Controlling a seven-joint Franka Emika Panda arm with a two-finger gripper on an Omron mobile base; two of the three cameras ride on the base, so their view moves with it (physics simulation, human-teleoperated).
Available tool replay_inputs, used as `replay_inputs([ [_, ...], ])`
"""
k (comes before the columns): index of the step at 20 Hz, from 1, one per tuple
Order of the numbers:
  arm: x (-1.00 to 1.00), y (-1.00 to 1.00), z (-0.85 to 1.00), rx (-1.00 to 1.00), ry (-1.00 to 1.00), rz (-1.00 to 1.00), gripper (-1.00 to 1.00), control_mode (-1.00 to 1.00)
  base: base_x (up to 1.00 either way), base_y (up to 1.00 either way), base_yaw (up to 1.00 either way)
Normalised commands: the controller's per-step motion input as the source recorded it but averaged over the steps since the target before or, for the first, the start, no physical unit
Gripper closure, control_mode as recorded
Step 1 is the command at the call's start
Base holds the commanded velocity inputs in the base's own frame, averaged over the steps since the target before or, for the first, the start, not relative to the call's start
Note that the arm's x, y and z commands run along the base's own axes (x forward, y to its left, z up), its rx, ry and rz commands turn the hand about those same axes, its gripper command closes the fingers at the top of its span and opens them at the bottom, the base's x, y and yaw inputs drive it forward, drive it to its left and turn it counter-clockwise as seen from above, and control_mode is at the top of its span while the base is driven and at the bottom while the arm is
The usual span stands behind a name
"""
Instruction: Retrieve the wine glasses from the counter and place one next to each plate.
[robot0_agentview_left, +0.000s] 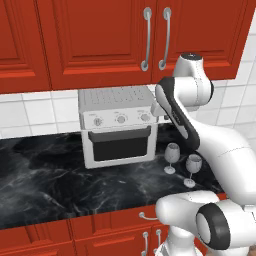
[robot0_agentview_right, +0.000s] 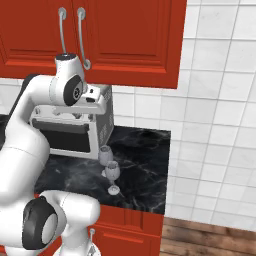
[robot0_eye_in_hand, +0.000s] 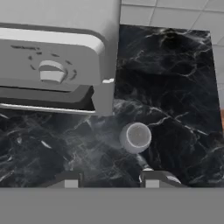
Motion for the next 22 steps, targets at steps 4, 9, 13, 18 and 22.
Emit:
replay_inputs([
  [4,0.01,-0.23,0.00,0.00,0.00,-0.02,-1.00,-1.00,0.00,0.00,0.00],
  [9,0.00,-0.62,0.00,0.05,0.00,-0.06,-1.00,-1.00,0.00,0.00,0.00],
  [13,-0.11,-0.32,0.00,0.13,0.00,0.00,-1.00,-1.00,0.00,0.00,0.00],
  [18,-0.56,0.00,0.00,0.02,-0.14,-0.07,-1.00,-1.00,0.00,0.00,0.00],
  [22,-0.82,0.00,0.06,0.00,-0.21,-0.16,-1.00,-1.00,0.00,0.00,0.00],
])
